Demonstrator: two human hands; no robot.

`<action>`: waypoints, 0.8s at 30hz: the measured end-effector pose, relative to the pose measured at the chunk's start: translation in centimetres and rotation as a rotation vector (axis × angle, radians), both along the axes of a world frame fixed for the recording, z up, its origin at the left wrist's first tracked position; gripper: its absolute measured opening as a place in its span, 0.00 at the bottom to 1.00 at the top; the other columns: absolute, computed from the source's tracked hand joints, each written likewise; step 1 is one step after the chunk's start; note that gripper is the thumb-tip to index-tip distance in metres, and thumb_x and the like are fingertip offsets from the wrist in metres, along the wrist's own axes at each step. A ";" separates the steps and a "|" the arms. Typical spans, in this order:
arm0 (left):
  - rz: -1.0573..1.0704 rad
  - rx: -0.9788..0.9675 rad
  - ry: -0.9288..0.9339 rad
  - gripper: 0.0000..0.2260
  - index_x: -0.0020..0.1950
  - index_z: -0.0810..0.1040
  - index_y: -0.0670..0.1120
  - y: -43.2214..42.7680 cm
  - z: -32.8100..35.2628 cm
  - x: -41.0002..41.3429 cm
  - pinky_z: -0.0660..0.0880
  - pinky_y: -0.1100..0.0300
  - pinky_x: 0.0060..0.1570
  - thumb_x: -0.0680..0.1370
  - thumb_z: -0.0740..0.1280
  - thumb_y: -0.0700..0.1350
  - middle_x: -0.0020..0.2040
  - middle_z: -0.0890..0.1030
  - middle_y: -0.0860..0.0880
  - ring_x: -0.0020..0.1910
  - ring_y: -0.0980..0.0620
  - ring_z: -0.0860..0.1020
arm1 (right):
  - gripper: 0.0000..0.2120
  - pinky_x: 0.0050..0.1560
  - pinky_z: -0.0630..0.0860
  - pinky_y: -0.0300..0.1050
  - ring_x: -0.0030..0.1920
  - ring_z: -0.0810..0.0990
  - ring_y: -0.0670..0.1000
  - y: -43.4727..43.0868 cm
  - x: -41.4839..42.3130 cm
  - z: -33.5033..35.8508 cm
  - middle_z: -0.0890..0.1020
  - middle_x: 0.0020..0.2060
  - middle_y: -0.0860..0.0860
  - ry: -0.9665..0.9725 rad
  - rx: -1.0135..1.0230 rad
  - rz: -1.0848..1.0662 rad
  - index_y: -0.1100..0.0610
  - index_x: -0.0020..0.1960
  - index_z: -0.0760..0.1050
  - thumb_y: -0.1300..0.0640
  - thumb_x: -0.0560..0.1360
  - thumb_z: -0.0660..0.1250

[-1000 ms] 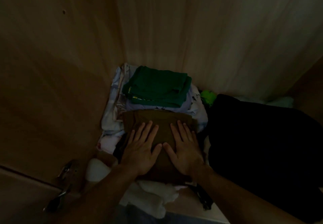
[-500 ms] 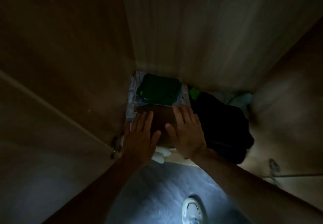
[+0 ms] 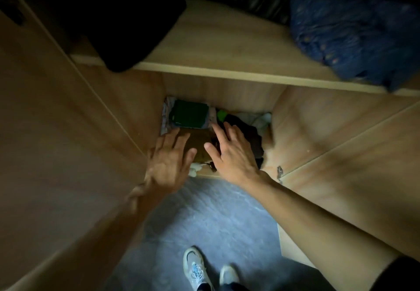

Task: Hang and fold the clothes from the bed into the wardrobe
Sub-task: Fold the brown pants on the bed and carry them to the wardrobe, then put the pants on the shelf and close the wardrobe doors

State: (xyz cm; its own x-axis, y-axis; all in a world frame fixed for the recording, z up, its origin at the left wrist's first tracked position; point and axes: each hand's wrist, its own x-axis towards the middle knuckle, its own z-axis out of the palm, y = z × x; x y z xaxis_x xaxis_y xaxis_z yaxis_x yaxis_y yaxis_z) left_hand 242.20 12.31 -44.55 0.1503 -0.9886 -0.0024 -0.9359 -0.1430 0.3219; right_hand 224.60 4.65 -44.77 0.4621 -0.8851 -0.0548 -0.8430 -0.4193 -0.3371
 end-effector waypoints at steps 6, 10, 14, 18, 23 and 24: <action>0.022 0.028 -0.019 0.27 0.75 0.63 0.56 4.5 7.0 -3.0 0.69 0.38 0.63 0.80 0.45 0.64 0.75 0.64 0.49 0.71 0.43 0.65 | 0.30 0.74 0.61 0.57 0.76 0.59 0.59 4.8 -4.1 7.9 0.60 0.78 0.56 -0.011 -0.026 -0.018 0.49 0.80 0.54 0.37 0.81 0.49; 0.034 0.000 -0.009 0.31 0.76 0.60 0.57 8.5 11.4 -5.2 0.67 0.35 0.64 0.78 0.41 0.67 0.78 0.60 0.50 0.73 0.42 0.63 | 0.30 0.72 0.65 0.57 0.75 0.62 0.58 8.8 -8.0 12.8 0.64 0.76 0.56 -0.041 -0.085 -0.032 0.49 0.80 0.54 0.37 0.81 0.49; 0.056 -0.097 -0.008 0.30 0.75 0.64 0.55 13.7 15.9 -8.7 0.65 0.37 0.66 0.79 0.42 0.65 0.78 0.62 0.50 0.74 0.43 0.62 | 0.29 0.71 0.66 0.57 0.74 0.63 0.56 13.2 -12.4 16.8 0.66 0.75 0.55 -0.194 -0.082 -0.019 0.50 0.79 0.56 0.39 0.82 0.51; 0.054 -0.128 -0.054 0.26 0.74 0.68 0.53 19.0 20.0 -12.7 0.63 0.40 0.68 0.81 0.46 0.62 0.77 0.64 0.49 0.74 0.45 0.62 | 0.29 0.72 0.65 0.55 0.74 0.63 0.54 17.7 -16.3 20.2 0.67 0.74 0.52 -0.339 -0.110 -0.017 0.53 0.78 0.58 0.40 0.82 0.51; 0.024 -0.150 -0.089 0.25 0.73 0.68 0.53 23.5 24.4 -15.7 0.59 0.43 0.72 0.82 0.47 0.61 0.77 0.63 0.51 0.76 0.48 0.59 | 0.29 0.75 0.62 0.54 0.77 0.59 0.51 22.3 -20.4 24.4 0.63 0.77 0.53 -0.397 -0.121 -0.014 0.53 0.79 0.58 0.40 0.82 0.51; 0.018 -0.154 -0.104 0.25 0.73 0.68 0.54 24.1 25.2 -16.0 0.58 0.43 0.72 0.82 0.47 0.61 0.77 0.63 0.51 0.76 0.48 0.58 | 0.29 0.75 0.61 0.53 0.77 0.59 0.51 23.0 -21.0 25.2 0.63 0.77 0.53 -0.402 -0.126 -0.021 0.53 0.79 0.58 0.40 0.82 0.51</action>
State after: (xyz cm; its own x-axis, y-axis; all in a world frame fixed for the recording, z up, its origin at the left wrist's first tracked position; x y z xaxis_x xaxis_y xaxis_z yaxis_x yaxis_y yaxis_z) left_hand 226.16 36.41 -19.37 0.1595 -0.9733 0.1653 -0.9630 -0.1166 0.2428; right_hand 203.63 27.62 -19.61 0.4065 -0.8828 0.2354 -0.6638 -0.4624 -0.5878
